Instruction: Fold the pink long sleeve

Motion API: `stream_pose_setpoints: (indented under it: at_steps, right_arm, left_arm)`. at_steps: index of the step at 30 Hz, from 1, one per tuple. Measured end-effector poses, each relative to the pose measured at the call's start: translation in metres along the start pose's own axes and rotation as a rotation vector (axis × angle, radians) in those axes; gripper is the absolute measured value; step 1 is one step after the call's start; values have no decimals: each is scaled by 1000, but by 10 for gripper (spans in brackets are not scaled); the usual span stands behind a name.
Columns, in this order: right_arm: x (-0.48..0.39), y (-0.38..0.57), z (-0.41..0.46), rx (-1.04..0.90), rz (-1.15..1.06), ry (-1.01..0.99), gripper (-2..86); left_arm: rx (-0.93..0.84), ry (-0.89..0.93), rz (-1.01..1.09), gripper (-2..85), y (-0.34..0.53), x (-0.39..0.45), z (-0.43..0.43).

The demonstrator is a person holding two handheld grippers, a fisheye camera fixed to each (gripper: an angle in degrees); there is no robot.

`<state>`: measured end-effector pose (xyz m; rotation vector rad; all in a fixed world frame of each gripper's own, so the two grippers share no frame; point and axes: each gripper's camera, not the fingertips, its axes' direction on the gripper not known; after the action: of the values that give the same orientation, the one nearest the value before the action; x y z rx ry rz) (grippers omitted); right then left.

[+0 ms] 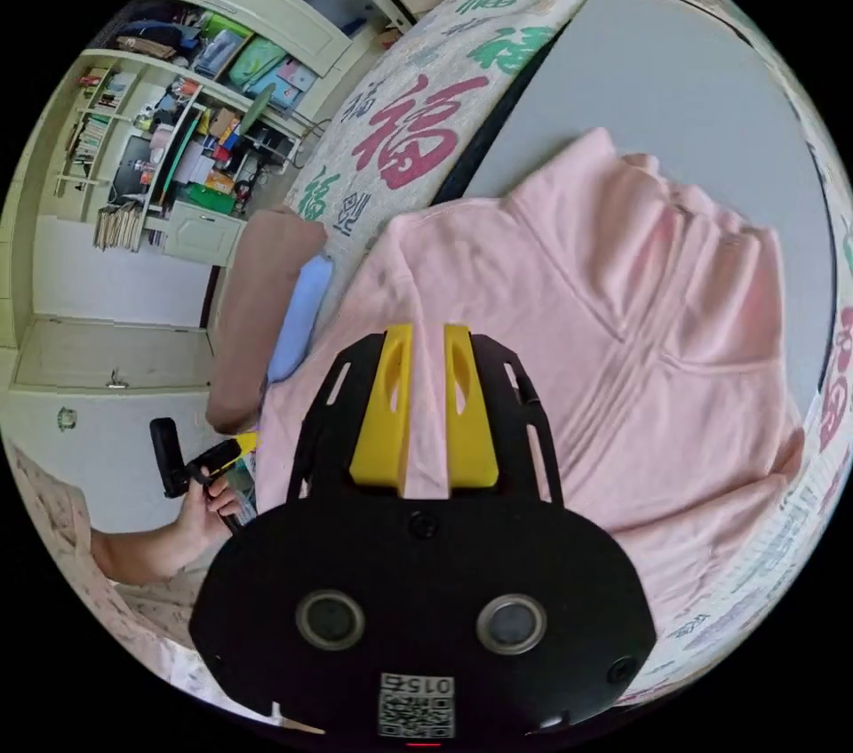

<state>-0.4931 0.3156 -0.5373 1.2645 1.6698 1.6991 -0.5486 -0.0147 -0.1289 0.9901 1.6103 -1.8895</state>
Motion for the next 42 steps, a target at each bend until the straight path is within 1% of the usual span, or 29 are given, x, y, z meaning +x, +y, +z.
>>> stream_pose_setpoints:
  at_steps: [1,2,3,4,6,7,8,9,10,11,12,13,14,16,18,20,22,23,25,26,27,31,34,36,37,39,40,42]
  right_arm:
    - [8,9,-10,21,6,0,64]
    - [27,27,-32,62,29,16,67]
    - [49,43,-53,100,63,45,69]
    - [60,51,-64,120,80,62,71]
    - [101,77,-102,193,134,133,85]
    - [111,81,-110,204,150,148,89]
    - [130,87,-123,220,185,163,103]
    - [145,89,-133,232,213,163,113]
    - [151,88,-137,238,224,161,116]
    - [160,86,-142,250,235,155,122]
    - [166,81,-144,258,239,149,128]
    - [168,78,-144,259,240,147,130]
    - [171,70,-141,250,241,142,133]
    - [174,57,-132,216,249,142,135]
    - [175,44,-118,175,269,138,136]
    - [173,39,-111,161,282,126,134]
    - [167,38,-107,156,284,122,128]
    - [160,40,-108,169,276,127,119]
    - [153,42,-107,167,274,117,96]
    - [147,45,-108,166,269,116,80]
    - [142,47,-107,147,263,96,68]
    - [109,63,-121,156,185,137,54]
    - [74,94,-149,204,134,122,52]
    - [41,131,-177,255,93,83,50]
    - [31,142,-185,268,77,78,49]
    - [-17,194,-215,310,-14,82,47]
    - [-30,210,-222,318,-38,84,46]
    - [-77,276,-244,322,-98,55,46]
  left_arm:
    - [-15,3,56,-5,4,7,-3]
    - [-58,1,179,-3,10,25,-7]
    - [-101,-3,345,2,14,51,-5]
    - [-116,-6,436,5,17,66,-3]
    - [-99,-12,762,40,17,115,17]
    - [-81,-7,834,50,14,123,24]
    - [-51,26,941,70,4,136,44]
    - [-83,135,1001,77,-15,144,71]
    - [-129,209,1017,80,-27,148,86]
    - [-223,301,1023,84,-50,157,118]
    - [-283,310,1036,95,-67,168,147]
    - [-286,295,1059,104,-74,173,159]
    - [-273,236,1117,122,-81,184,182]
    - [-288,151,1149,142,-90,196,217]
    - [-369,46,1125,147,-101,194,259]
    - [-421,-34,1050,154,-110,183,285]
    - [-456,-108,1033,156,-111,176,302]
    - [-456,-159,1042,154,-108,173,309]
    - [-468,-206,1039,143,-103,169,319]
    - [-505,-238,1021,131,-100,165,329]
    - [-501,-240,1030,99,-97,164,331]
    - [-521,-265,1026,38,-91,164,333]
    - [-477,-195,1077,13,-81,167,313]
    - [-433,-82,1157,7,-65,174,277]
    - [-414,-58,1182,6,-59,176,265]
    - [-370,39,1292,4,-32,180,207]
    - [-369,60,1319,4,-23,179,192]
    - [-413,102,1419,3,14,171,136]
